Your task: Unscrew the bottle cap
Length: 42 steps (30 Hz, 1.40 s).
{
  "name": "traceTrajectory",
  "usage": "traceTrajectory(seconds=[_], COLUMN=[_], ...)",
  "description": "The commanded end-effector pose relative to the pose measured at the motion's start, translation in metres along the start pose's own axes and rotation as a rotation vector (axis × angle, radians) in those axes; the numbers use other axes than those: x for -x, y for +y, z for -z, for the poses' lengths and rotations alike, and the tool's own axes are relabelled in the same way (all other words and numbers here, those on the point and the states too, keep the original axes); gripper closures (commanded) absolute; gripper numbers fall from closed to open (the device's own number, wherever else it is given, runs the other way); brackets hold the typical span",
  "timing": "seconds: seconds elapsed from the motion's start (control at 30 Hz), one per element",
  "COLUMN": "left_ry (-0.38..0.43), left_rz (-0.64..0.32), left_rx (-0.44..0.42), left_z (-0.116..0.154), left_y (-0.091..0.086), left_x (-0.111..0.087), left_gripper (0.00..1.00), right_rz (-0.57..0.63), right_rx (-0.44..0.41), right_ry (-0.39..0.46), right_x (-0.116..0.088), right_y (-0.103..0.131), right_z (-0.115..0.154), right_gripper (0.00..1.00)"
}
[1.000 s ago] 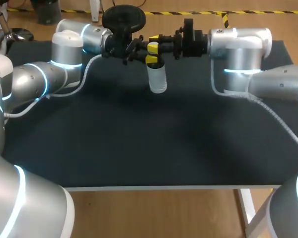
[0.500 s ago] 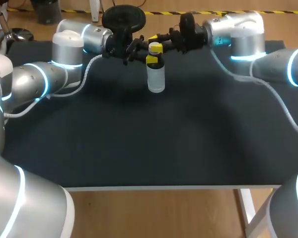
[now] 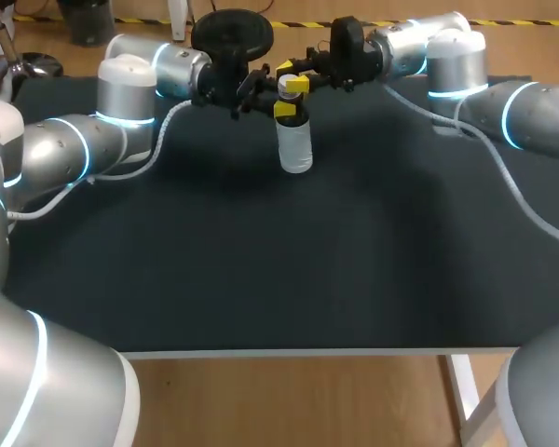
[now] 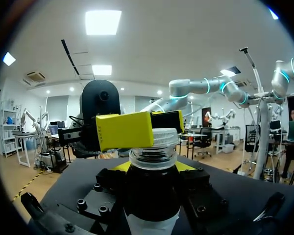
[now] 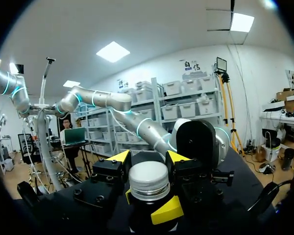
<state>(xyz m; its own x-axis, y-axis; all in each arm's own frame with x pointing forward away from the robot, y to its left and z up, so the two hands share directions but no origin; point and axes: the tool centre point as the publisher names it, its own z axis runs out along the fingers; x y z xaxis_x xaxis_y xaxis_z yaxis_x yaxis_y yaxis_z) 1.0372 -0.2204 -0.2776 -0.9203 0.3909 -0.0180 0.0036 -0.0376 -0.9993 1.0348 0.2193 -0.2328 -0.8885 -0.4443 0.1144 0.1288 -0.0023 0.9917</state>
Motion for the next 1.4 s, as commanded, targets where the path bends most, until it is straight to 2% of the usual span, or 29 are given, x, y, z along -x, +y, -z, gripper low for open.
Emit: traceTrajectory(seconds=[0.03, 0.1, 0.23, 0.33, 0.43, 0.63, 0.73, 0.83, 1.07, 1.23, 1.4], left_ry=[0.003, 0.003, 0.003, 0.003, 0.003, 0.003, 0.003, 0.003, 0.003, 0.003, 0.003], left_rz=[-0.001, -0.001, -0.001, -0.001, -0.001, -0.001, -0.001, -0.001, -0.001, -0.001, -0.001], left_rx=[0.002, 0.002, 0.002, 0.002, 0.002, 0.002, 0.002, 0.002, 0.002, 0.002, 0.002], left_z=[0.000, 0.000, 0.000, 0.000, 0.000, 0.000, 0.000, 0.000, 0.000, 0.000, 0.000], left_y=[0.000, 0.000, 0.000, 0.000, 0.000, 0.000, 0.000, 0.000, 0.000, 0.000, 0.000], left_x=[0.001, 0.001, 0.001, 0.001, 0.001, 0.001, 0.001, 0.001, 0.001, 0.001, 0.001], left_gripper=[1.00, 1.00, 1.00, 1.00, 1.00, 1.00, 1.00, 1.00, 1.00, 1.00, 1.00], right_rz=[0.017, 0.029, 0.060, 0.067, 0.063, 0.033, 0.016, 0.000, -0.033, -0.085, -0.116], right_rx=[0.008, 0.015, 0.052, 0.036, 0.010, -0.072, -0.073, -0.079, -0.054, -0.130, -0.161], right_ry=[0.560, 0.541, 0.447, 0.337, 0.204, -0.057, -0.149, -0.220, -0.347, -0.440, -0.466], right_x=[0.008, 0.009, 0.011, 0.008, 0.003, -0.023, -0.037, -0.040, -0.053, -0.052, -0.052], right_y=[0.008, 0.012, 0.026, 0.030, 0.025, -0.002, -0.016, -0.034, -0.074, -0.103, -0.122], right_z=[0.006, 0.008, 0.023, 0.045, 0.075, 0.141, 0.168, 0.187, 0.227, 0.242, 0.248], right_gripper=[1.00, 1.00, 1.00, 1.00, 1.00, 1.00, 1.00, 1.00, 1.00, 1.00, 1.00])
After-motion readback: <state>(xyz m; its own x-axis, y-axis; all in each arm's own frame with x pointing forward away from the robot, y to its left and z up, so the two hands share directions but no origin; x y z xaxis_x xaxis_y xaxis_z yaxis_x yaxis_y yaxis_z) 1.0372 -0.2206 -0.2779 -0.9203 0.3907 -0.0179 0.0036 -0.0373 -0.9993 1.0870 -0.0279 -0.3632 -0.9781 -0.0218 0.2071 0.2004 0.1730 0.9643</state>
